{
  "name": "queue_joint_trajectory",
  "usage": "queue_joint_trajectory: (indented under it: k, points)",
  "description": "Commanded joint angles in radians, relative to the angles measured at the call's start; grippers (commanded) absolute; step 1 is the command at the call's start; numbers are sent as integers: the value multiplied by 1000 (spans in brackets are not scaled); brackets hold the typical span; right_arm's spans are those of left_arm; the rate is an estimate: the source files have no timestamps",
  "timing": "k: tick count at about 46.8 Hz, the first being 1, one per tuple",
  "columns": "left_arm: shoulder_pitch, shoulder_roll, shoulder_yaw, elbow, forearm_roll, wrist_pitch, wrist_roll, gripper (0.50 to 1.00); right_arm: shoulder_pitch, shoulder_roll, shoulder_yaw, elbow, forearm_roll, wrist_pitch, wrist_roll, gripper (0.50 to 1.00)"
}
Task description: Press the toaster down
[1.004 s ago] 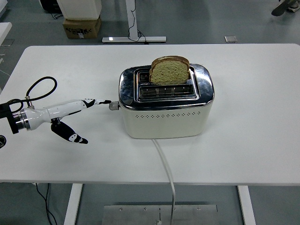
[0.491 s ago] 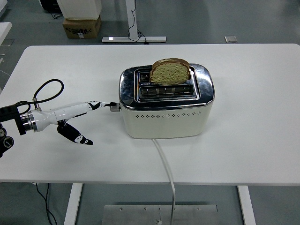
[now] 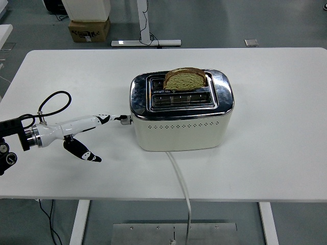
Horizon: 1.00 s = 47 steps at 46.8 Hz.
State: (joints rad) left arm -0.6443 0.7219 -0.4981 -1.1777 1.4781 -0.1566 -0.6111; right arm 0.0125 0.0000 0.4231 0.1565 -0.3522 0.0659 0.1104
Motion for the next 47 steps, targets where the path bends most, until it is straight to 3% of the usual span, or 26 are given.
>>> queue_joint_trajectory:
  k: [1,47]
  points:
    - [0,-2,1,0,2,3,0,1000,1,0,-1,0,-1,0,2,1000]
    - [46,-30,3,56,4,25,0,1000,0,0,-1,0,1,0,0,1000]
